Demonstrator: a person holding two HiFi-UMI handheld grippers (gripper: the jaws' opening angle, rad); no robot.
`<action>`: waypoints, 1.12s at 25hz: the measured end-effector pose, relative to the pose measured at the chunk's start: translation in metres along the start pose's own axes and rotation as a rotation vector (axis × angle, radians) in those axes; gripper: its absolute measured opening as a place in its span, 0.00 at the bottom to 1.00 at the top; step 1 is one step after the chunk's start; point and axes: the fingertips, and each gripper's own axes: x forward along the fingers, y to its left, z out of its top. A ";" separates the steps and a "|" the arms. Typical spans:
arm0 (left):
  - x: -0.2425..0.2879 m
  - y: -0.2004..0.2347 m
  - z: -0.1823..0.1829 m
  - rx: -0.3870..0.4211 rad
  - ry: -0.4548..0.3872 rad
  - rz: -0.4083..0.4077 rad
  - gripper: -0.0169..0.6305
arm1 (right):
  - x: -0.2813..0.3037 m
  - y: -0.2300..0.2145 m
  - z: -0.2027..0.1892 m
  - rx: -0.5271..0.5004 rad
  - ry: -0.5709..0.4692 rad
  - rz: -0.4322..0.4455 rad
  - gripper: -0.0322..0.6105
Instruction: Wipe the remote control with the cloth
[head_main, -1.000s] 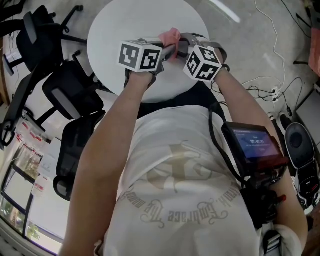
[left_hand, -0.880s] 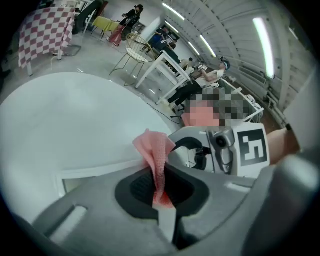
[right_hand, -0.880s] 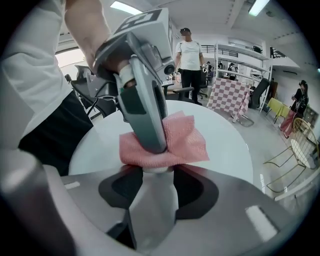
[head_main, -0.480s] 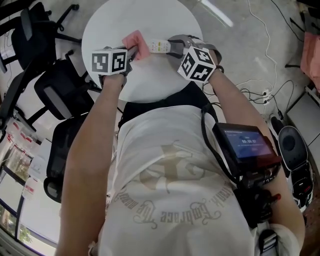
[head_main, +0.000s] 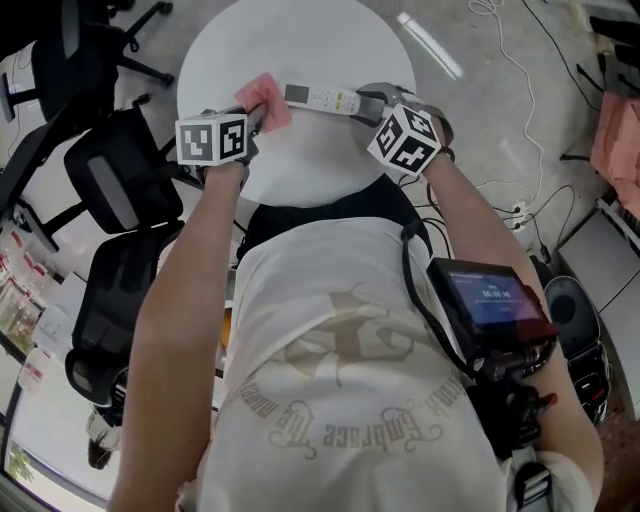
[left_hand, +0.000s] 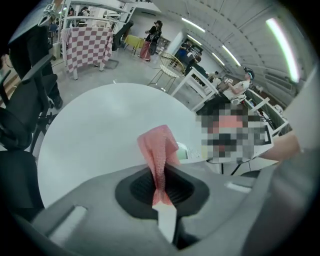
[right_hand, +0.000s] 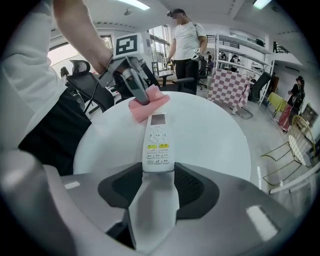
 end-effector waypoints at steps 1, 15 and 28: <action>-0.004 -0.001 -0.002 -0.007 -0.012 -0.006 0.05 | 0.001 0.002 0.000 0.010 0.010 0.000 0.38; -0.072 -0.014 -0.053 -0.094 -0.297 -0.094 0.05 | 0.010 0.014 0.027 -0.036 0.144 -0.045 0.46; -0.120 0.010 -0.116 -0.208 -0.419 -0.062 0.05 | 0.041 0.022 0.037 -0.105 0.413 -0.098 0.44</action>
